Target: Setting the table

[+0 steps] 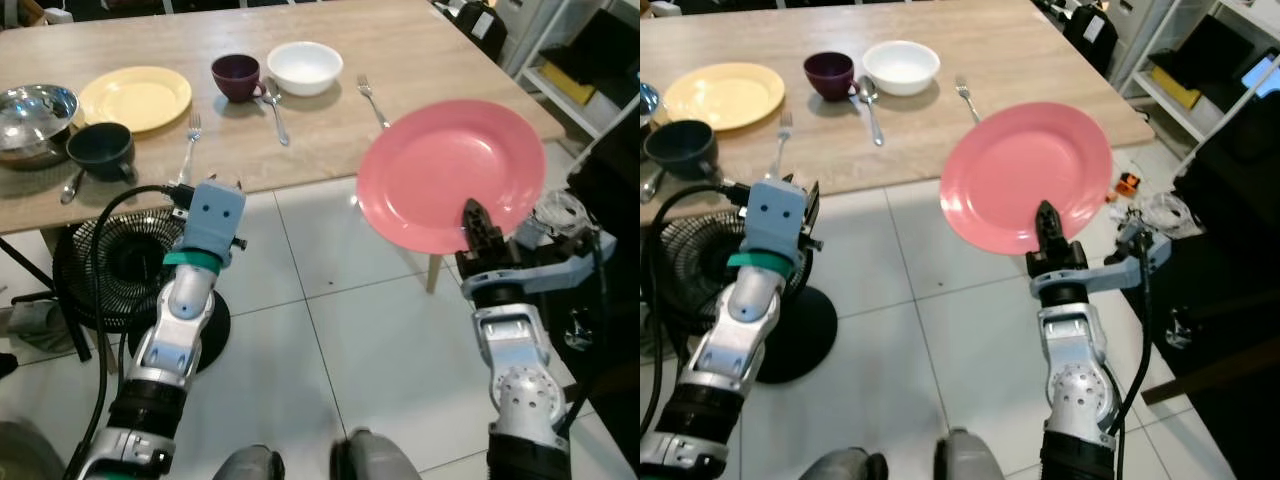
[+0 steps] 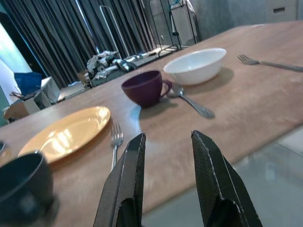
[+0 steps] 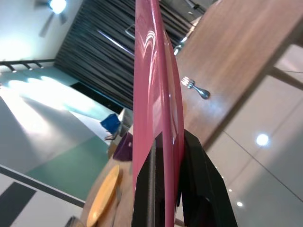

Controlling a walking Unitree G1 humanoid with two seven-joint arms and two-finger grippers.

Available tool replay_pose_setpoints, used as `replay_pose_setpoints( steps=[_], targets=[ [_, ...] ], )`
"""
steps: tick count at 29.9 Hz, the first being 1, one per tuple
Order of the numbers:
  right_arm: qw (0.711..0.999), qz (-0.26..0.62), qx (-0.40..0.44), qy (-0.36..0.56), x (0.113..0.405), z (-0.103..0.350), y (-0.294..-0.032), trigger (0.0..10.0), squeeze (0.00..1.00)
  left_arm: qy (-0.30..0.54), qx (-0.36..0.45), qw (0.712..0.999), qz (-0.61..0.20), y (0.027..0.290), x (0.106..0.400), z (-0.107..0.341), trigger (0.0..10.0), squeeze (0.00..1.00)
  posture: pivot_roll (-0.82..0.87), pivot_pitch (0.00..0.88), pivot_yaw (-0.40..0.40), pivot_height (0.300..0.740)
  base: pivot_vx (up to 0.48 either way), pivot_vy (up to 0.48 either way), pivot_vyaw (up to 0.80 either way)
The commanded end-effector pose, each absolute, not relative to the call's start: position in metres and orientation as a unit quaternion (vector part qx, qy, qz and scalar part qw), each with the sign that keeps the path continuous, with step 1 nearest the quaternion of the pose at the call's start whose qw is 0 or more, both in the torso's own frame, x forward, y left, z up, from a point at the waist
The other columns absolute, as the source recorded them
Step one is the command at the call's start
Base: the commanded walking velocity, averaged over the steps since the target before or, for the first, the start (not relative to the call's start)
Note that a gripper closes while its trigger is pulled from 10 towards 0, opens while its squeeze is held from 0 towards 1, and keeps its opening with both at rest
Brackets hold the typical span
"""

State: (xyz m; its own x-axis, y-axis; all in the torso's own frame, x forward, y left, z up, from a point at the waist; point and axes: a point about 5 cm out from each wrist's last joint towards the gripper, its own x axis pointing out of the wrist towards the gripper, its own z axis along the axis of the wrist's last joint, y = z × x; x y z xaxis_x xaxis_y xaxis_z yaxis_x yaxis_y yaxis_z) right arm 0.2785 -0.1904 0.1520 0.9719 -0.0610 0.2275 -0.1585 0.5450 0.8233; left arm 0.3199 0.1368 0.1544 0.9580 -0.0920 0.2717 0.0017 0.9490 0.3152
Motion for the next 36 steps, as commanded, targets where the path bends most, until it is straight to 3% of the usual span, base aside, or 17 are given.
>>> replay_pose_setpoints(
  steps=[1, 17, 36],
  targets=[
    [0.869, 0.025, 0.479, -0.124, 0.277, 0.154, -0.193, 10.0, 0.00, -0.144, 0.161, 0.976, -0.032, 0.133, 0.319, 0.154, 10.0, 0.00, -0.04, 0.000, 0.044, 0.740, 0.472, 0.000, 0.00],
    [0.862, -0.002, 0.487, -0.137, 0.275, 0.156, -0.206, 10.0, 0.00, -0.171, 0.165, 0.969, -0.068, 0.118, 0.322, 0.170, 10.0, 0.00, -0.05, 0.000, 0.049, 0.740, 0.458, 0.000, 0.00],
    [0.871, 0.001, 0.475, -0.123, 0.277, 0.152, -0.204, 10.0, 0.00, -0.159, 0.165, 0.969, -0.093, 0.112, 0.317, 0.163, 10.0, 0.00, -0.04, 0.000, 0.046, 0.740, 0.000, 0.000, 0.00]
  ],
)
